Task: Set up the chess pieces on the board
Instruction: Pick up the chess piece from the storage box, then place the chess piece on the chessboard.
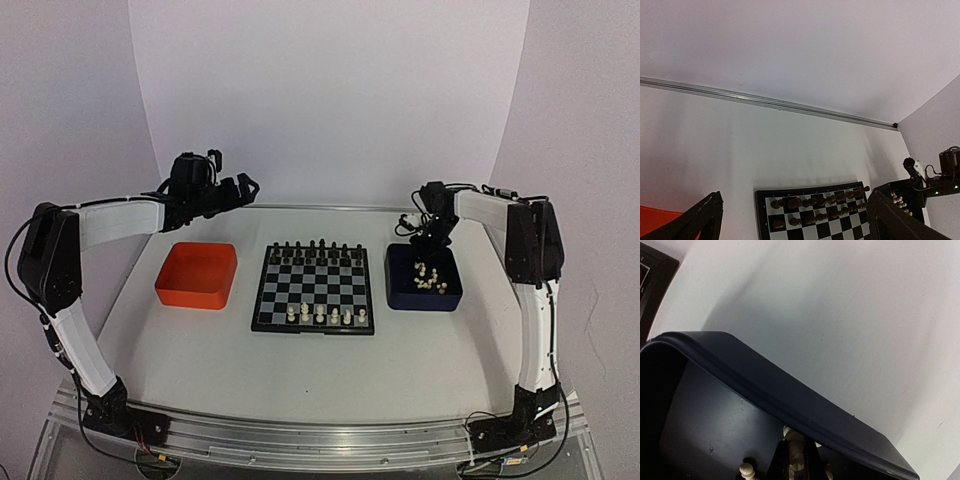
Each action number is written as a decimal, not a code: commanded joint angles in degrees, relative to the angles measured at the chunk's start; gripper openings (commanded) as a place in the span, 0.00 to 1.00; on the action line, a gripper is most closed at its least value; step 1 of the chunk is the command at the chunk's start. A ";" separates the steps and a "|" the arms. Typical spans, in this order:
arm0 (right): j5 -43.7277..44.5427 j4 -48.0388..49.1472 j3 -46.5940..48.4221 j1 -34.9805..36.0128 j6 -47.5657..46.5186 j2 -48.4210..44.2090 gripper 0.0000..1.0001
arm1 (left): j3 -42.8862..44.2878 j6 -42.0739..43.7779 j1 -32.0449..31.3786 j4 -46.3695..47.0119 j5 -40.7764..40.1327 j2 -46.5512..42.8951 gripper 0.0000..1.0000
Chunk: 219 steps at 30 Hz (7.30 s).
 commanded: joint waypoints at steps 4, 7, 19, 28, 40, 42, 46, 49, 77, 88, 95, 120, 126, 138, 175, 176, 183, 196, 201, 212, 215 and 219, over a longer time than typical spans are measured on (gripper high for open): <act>-0.98 0.43 -1.19 -0.08 1.93 -6.03 0.00 | -1.20 -0.15 0.37 1.08 -0.72 -1.70 1.00; -2.05 0.71 -1.39 -0.11 3.03 -6.70 0.00 | -1.34 -0.23 0.37 0.90 -0.56 -1.88 1.00; -2.41 0.60 -6.62 0.41 9.20 -14.49 0.00 | -1.92 -0.81 0.37 -0.70 -1.61 -3.78 1.00; 10.73 -2.71 -8.10 9.51 22.17 -20.90 0.00 | -1.21 -0.43 0.38 -3.20 -3.24 -4.38 1.00; 14.40 -13.77 4.52 24.78 51.18 -15.80 0.00 | -1.36 -0.43 0.41 -7.81 -4.60 -5.87 1.00; 14.30 -14.49 7.72 26.54 53.47 -13.98 0.00 | -1.68 -0.29 0.42 -8.20 -3.92 -6.43 1.00; 15.88 -16.41 13.68 30.28 57.79 -10.08 0.00 | -3.20 -0.44 0.43 -8.68 -3.77 -8.21 1.00; 16.36 -18.20 19.85 32.74 60.42 -6.58 0.00 | -4.31 -0.85 0.44 -9.04 -4.37 -9.42 1.00; 14.87 -17.63 43.97 44.89 66.82 15.85 0.00 | -15.51 -8.33 0.44 -10.41 -10.33 -18.62 1.00; 15.85 -16.17 44.84 46.04 64.50 19.98 0.00 | -15.89 -8.22 0.38 -10.07 -9.24 -18.33 1.00; 15.29 -16.01 43.44 46.44 64.01 19.99 0.00 | -16.15 -8.12 0.38 -9.80 -8.91 -18.42 1.00; 14.71 -16.70 39.63 48.14 63.15 18.69 0.00 | -16.22 -7.80 0.37 -9.80 -9.16 -18.48 1.00; 14.92 -17.23 39.67 48.20 63.06 18.82 0.00 | -16.20 -7.71 0.40 -9.77 -9.25 -18.43 1.00; 14.35 -17.72 39.85 48.26 62.98 19.28 0.00 | -16.22 -7.62 0.36 -9.80 -9.31 -18.44 1.00; 13.72 -18.49 39.90 48.17 62.49 20.94 0.00 | -16.33 -7.71 0.38 -9.87 -8.76 -19.30 1.00; 13.70 -18.48 39.91 48.18 62.46 21.01 0.00 | -16.33 -7.70 0.39 -9.87 -8.77 -19.30 1.00; 13.60 -18.55 40.12 48.17 62.48 21.41 0.00 | -16.34 -7.71 0.42 -9.86 -8.67 -19.30 1.00; 13.69 -18.54 40.43 48.07 62.68 21.80 0.06 | -16.42 -7.53 0.39 -9.76 -8.44 -19.48 1.00; 13.98 -18.55 40.78 48.04 62.40 21.80 0.13 | -16.44 -7.36 0.38 -9.65 -8.35 -19.48 1.00; 14.23 -18.44 41.96 48.08 62.15 21.94 0.20 | -16.39 -7.01 0.44 -9.36 -8.00 -19.30 1.00; 13.96 -18.42 42.50 48.08 61.94 22.16 0.21 | -16.35 -6.92 0.38 -9.29 -7.99 -19.30 1.00; 13.71 -18.30 42.91 48.06 61.61 22.28 0.21 | -16.37 -6.83 0.40 -9.27 -7.84 -19.30 1.00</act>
